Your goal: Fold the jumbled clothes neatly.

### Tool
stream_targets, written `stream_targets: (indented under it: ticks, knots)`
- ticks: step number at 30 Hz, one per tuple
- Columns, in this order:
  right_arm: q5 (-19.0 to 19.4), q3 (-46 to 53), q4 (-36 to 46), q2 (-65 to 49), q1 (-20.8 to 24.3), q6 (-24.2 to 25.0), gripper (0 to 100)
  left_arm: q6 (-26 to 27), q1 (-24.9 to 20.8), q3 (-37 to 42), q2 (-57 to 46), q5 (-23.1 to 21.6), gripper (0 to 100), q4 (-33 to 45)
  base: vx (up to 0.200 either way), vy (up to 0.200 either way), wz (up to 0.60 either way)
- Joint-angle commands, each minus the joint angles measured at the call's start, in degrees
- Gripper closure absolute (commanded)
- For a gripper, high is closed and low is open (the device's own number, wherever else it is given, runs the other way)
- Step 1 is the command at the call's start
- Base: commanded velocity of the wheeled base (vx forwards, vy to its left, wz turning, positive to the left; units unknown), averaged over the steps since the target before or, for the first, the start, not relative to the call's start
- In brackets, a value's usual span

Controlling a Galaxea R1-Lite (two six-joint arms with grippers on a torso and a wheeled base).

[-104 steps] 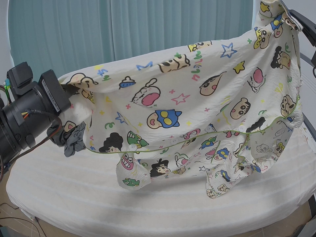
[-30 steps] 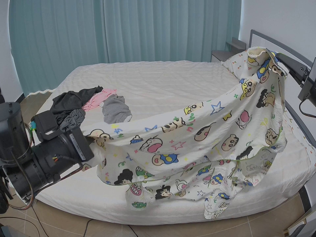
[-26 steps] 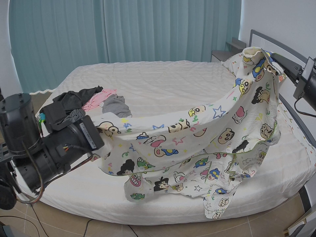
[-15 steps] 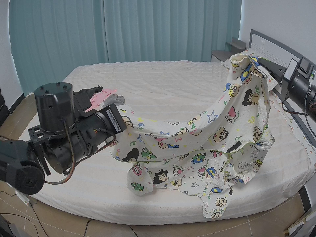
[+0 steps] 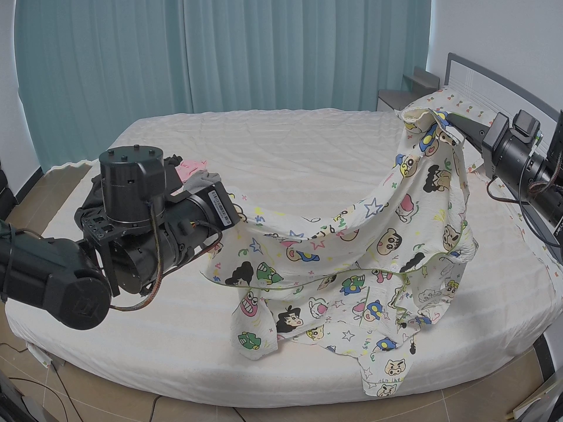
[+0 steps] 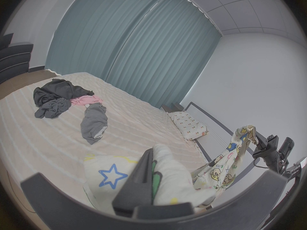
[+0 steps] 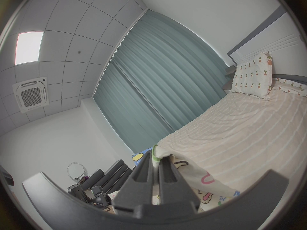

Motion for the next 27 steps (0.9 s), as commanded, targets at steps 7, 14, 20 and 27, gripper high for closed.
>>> stream_targets:
  ticks: [7,14,20,27]
  knots:
    - [-0.03,-0.59,-4.15,7.75,-1.74,-0.06,100,-0.03,0.92,-5.18,9.25,-0.06,100,0.01,0.2,0.0,0.0]
    - [-0.56,-0.94,-9.07,18.91,-2.97,-0.15,100,0.06,2.68,-10.54,19.97,0.12,100,-0.08,0.029,0.0,0.0]
    - [-3.64,-4.2,-12.15,29.37,-4.2,-0.15,100,0.23,4.79,-19.5,29.9,0.73,100,0.28,0.0,0.0,0.0]
    - [-6.98,-11.49,-12.24,39.92,-5.25,-0.06,100,0.59,7.07,-28.82,39.3,4.07,100,0.19,0.0,0.0,0.0]
